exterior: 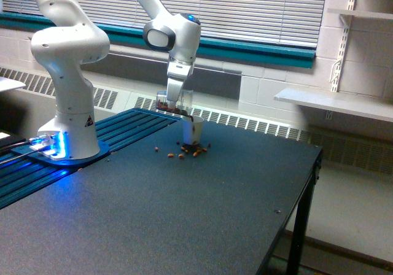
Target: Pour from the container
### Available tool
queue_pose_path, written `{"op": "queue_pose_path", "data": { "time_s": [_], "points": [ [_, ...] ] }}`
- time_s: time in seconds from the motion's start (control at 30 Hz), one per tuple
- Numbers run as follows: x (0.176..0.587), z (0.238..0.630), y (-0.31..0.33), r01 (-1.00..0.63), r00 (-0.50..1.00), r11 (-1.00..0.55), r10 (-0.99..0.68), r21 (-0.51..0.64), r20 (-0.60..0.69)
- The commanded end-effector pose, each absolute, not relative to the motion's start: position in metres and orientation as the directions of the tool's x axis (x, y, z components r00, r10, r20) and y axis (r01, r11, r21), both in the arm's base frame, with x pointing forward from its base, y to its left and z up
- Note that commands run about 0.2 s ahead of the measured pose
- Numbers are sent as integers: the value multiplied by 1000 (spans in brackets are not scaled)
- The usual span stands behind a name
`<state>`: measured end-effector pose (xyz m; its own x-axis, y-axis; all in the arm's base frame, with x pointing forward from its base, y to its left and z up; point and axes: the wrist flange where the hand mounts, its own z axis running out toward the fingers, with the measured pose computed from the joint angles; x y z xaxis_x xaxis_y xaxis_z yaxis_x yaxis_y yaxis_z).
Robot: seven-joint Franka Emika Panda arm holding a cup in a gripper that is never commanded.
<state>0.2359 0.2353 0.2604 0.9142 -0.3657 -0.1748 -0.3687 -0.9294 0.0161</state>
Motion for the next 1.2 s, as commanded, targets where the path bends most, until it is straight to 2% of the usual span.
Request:
{"op": "queue_pose_path", "data": {
  "time_s": [0.03,1.2],
  "points": [
    [240,261,239,-344,921,-939,-341,18,-191],
    [246,259,259,-300,927,-953,-302,41,-224]
  ]
}}
